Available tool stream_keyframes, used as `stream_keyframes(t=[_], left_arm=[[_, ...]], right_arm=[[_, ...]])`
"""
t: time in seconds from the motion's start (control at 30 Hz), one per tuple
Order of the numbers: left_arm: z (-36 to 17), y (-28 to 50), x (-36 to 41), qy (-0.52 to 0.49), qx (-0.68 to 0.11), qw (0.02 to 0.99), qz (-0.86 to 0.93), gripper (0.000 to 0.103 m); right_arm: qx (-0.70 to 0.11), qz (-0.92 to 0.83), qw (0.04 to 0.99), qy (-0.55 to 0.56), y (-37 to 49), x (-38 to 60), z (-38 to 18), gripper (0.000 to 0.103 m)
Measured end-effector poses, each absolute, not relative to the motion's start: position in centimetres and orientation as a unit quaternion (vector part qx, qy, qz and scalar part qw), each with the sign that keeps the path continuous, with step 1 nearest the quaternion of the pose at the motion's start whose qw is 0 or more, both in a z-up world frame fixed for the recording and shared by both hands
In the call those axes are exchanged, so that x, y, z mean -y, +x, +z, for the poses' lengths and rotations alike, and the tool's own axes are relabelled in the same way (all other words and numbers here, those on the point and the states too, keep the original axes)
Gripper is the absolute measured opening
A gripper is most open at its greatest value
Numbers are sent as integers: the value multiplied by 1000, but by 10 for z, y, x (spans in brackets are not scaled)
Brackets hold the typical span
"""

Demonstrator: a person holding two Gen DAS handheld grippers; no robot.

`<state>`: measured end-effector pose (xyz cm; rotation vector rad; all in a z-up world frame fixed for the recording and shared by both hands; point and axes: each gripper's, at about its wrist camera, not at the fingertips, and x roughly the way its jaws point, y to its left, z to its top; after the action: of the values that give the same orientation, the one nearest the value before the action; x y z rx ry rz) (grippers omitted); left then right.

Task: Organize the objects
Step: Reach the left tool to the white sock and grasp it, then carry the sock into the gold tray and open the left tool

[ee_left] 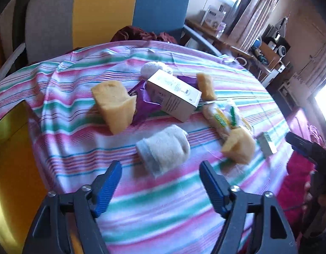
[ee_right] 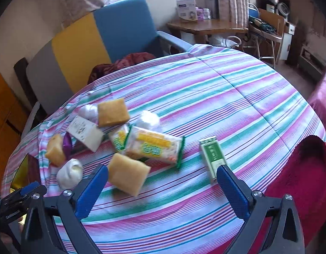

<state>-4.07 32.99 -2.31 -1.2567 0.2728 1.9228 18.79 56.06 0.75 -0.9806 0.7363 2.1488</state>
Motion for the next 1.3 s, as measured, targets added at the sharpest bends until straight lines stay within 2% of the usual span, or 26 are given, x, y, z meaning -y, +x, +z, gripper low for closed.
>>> stream_keyframes(t=[0.13,0.27,0.3,0.33,0.43,0.63,0.77,0.83,0.9,0.97,1.13,1.3], left_arm=[[-36,-51,-352,-507,-104,382,766,85],[-51,-56,-375,-516,-134,370,761,85],[-58,-57,-380,-521,-139,370,756,84],[-62,-58,-381,-523,-142,367,756,79],[-68,-57,-377,-519,-131,366,761,76],[-68,-53,-370,-510,-128,380,761,74],[-68,-50,-369,-506,-126,384,762,74],[-68,-48,-368,-505,-122,387,762,73],[-67,-47,-366,-503,-119,391,762,71],[-65,-43,-361,-499,-120,398,761,68],[-56,-32,-344,-491,-102,413,760,67],[-34,-19,-307,-475,-81,407,776,68]], right_arm=[[-302,815,326,-371,197,-572,-4,103],[-333,813,318,-357,204,-582,-4,103],[-331,813,320,-355,204,-585,-3,103],[-332,813,323,-352,206,-590,-1,103],[-342,806,334,-349,208,-608,2,103],[-315,762,358,-438,186,-636,-21,101],[-297,730,371,-492,175,-644,-41,81],[-292,710,374,-520,169,-647,-53,79],[-276,697,385,-538,165,-647,-63,67],[-296,683,372,-555,165,-649,-79,31],[-332,699,361,-520,176,-653,-81,31],[-320,701,364,-523,179,-653,-84,31]])
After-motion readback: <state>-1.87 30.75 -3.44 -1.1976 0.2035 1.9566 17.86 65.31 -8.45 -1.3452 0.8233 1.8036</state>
